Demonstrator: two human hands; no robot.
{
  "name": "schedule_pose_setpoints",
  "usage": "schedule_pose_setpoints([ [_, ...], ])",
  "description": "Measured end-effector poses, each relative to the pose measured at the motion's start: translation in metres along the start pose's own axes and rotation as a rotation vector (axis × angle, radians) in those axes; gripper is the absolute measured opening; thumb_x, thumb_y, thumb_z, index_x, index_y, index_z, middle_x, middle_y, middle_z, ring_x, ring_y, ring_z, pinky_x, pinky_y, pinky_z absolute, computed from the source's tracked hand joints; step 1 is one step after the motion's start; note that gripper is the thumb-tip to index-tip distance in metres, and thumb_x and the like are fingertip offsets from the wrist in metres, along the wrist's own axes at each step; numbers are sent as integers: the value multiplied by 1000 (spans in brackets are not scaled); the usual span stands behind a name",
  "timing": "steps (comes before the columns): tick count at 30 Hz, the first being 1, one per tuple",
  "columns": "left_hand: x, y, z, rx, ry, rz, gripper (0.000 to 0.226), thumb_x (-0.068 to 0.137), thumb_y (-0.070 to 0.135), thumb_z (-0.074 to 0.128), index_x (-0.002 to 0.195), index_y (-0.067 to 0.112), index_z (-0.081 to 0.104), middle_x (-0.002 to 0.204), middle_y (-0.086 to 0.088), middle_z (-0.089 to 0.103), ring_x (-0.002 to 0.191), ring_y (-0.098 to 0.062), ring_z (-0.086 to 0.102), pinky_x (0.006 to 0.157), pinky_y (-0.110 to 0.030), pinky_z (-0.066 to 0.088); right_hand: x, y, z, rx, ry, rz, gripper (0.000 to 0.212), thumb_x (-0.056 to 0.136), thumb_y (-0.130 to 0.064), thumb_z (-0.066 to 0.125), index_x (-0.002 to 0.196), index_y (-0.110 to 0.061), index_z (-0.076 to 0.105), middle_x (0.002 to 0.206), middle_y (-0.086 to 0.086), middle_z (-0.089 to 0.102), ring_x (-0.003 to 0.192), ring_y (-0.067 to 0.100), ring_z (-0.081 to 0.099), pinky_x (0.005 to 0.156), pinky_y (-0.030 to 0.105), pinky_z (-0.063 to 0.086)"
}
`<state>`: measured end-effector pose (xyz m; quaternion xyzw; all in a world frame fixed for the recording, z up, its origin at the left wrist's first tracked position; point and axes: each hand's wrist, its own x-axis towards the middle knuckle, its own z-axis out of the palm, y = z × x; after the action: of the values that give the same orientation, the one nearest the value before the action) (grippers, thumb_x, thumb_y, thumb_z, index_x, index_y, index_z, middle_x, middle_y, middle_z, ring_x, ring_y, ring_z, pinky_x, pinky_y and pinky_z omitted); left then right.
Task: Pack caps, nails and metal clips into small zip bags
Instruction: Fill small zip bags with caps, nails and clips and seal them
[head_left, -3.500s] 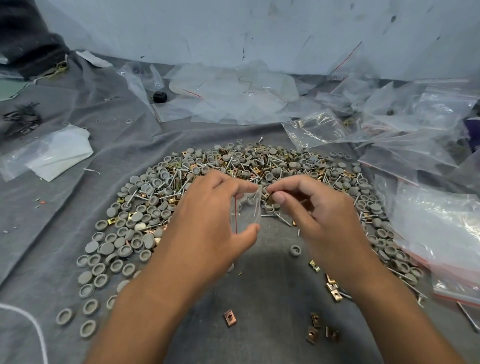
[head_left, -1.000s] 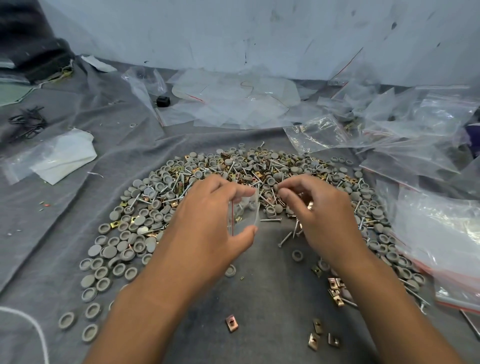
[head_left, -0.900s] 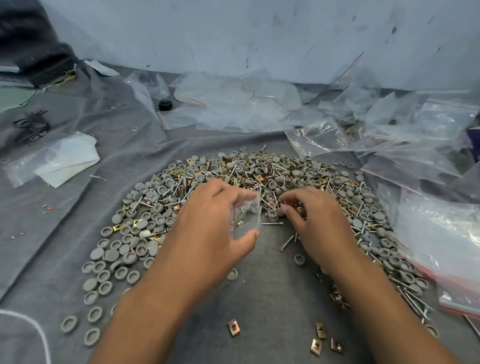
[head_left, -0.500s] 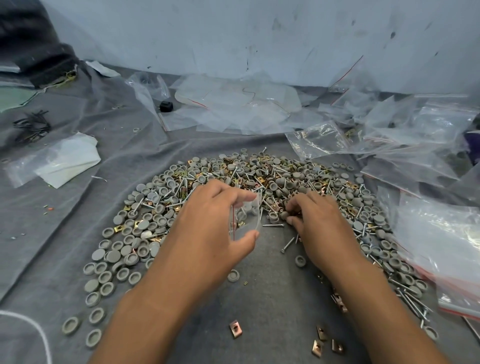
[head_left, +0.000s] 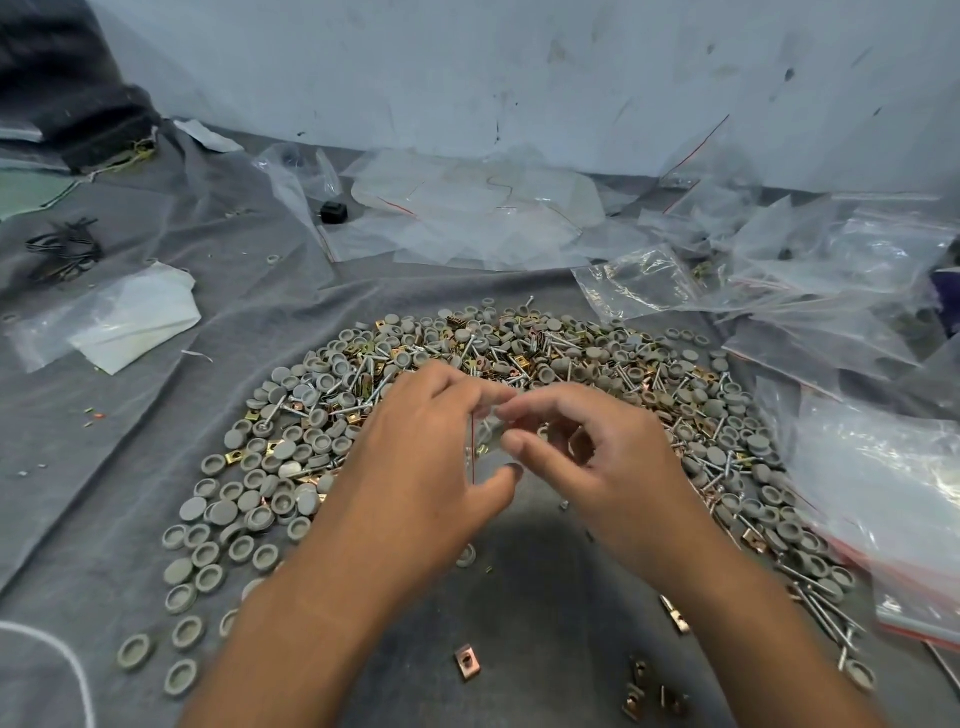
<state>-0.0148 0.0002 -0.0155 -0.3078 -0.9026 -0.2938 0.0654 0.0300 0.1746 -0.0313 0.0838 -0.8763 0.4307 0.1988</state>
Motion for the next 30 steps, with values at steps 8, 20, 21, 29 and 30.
schedule_pose_setpoints([
  [8, 0, -3, -1, -18, -2, 1, 53, 76, 49, 68, 128, 42, 57, 103, 28, 44, 98, 5, 41, 86, -15, 34, 9, 47, -4, -505, -25, 279, 30, 100, -33, 61, 130, -32, 63, 126, -14, 64, 121, 11, 49, 105, 32, 40],
  [20, -1, -4, -3, -36, 10, 2, 54, 78, 47, 70, 129, 42, 56, 105, 30, 44, 102, 6, 42, 89, -14, 36, 5, 49, 0, -572, -126, 239, 23, 99, -25, 62, 120, -35, 63, 110, -20, 62, 107, 12, 48, 86, 31, 43],
  [21, -1, -4, -3, -35, 13, 3, 54, 78, 48, 69, 129, 42, 56, 105, 31, 43, 102, 7, 42, 89, -14, 36, 5, 49, -2, -547, -133, 252, 22, 99, -26, 63, 118, -35, 64, 105, -20, 59, 107, 12, 49, 88, 31, 42],
  [29, -1, -4, -1, -30, 11, 4, 54, 76, 50, 66, 128, 42, 57, 104, 31, 43, 99, 7, 41, 84, -10, 34, 8, 42, -19, -286, 4, 329, 17, 101, -23, 60, 109, -31, 74, 102, -15, 66, 94, 1, 59, 77, 9, 40],
  [30, -1, -4, -1, -28, 10, 5, 54, 76, 50, 66, 129, 42, 57, 104, 31, 43, 99, 7, 41, 84, -10, 34, 8, 40, -21, -226, 12, 346, 17, 101, -24, 60, 107, -31, 74, 99, -16, 68, 89, -3, 61, 73, 13, 43],
])
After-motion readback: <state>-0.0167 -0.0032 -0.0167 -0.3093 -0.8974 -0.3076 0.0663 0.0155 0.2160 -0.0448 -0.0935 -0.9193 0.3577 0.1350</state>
